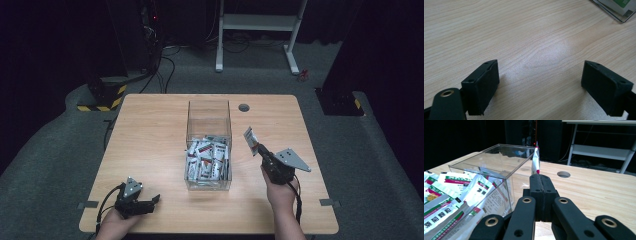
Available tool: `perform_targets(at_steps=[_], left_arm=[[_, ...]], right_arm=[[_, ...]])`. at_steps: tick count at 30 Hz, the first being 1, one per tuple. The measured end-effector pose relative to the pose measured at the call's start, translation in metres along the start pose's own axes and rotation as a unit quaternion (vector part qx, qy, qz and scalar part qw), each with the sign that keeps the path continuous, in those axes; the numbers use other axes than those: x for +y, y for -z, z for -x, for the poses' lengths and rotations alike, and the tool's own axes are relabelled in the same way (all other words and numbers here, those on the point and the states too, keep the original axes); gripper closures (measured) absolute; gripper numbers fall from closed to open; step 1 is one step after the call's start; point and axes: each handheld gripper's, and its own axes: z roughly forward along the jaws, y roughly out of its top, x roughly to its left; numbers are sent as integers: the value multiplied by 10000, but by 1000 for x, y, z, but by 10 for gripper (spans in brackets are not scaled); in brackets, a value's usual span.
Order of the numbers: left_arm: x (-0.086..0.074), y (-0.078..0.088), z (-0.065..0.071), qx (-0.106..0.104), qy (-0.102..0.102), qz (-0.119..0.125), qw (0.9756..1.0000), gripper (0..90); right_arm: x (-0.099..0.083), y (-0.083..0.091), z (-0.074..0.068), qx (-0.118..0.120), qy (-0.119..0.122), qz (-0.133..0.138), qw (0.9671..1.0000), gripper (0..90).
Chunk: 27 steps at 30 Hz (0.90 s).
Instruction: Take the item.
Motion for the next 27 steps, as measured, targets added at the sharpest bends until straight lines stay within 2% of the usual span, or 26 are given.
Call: perform_targets(at_steps=[17,27], left_arm=[[0,0,0,-3,-1,0,10000,152],[0,0,0,-3,2,-2,10000,152]], right_arm=[[-16,-12,13,-279,-43,-296,9992,900],[-25,-20,19,-335,-115,-488,9982,900]])
